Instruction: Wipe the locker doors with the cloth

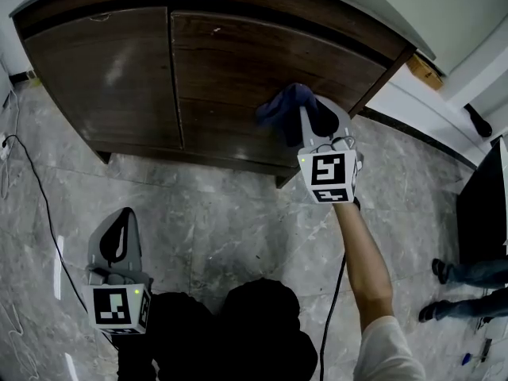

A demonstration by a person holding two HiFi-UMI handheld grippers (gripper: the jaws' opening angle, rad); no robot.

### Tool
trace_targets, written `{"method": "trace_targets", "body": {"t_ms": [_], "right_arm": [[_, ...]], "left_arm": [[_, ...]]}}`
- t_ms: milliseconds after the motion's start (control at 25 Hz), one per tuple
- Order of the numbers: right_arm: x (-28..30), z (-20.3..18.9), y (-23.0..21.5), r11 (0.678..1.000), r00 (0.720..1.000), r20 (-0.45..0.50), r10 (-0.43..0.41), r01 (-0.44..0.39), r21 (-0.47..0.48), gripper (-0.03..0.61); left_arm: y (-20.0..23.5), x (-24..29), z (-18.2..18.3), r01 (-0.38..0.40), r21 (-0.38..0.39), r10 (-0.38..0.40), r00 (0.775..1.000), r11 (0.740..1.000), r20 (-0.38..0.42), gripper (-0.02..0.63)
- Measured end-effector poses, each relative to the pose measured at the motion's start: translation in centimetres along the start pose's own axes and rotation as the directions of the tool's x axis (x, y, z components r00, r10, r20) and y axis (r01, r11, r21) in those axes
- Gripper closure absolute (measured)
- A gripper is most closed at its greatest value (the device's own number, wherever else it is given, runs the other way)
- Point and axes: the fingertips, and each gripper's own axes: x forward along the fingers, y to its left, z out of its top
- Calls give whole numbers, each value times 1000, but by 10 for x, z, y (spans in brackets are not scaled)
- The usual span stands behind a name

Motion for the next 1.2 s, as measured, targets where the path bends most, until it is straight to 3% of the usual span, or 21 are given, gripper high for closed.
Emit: {"method": "trace_targets", "body": {"t_ms": [160, 480, 680, 920, 1200], "right_arm": [[-3, 18, -15, 1000, 1000, 5, -31, 31, 7, 526], [3, 96, -55, 993, 989, 101, -110, 113, -32, 526], [5, 120, -64, 990, 982, 131, -134, 138, -19, 526], [12, 98, -29, 995, 989, 116, -95, 96, -4, 526], [28, 21, 57, 998, 1000, 16, -24, 23, 58, 526]], "left_arm": [[6, -3, 1, -12, 0, 12, 1000, 1000, 7, 611], [11, -5, 0, -21, -11, 21, 1000, 1000, 6, 610], [14, -6, -1, -27, -19, 27, 1000, 999, 9, 611], [18, -8, -7, -30, -21, 30, 1000, 999, 0, 611], [27, -12, -15, -47, -18, 47, 999, 999, -13, 611]]}}
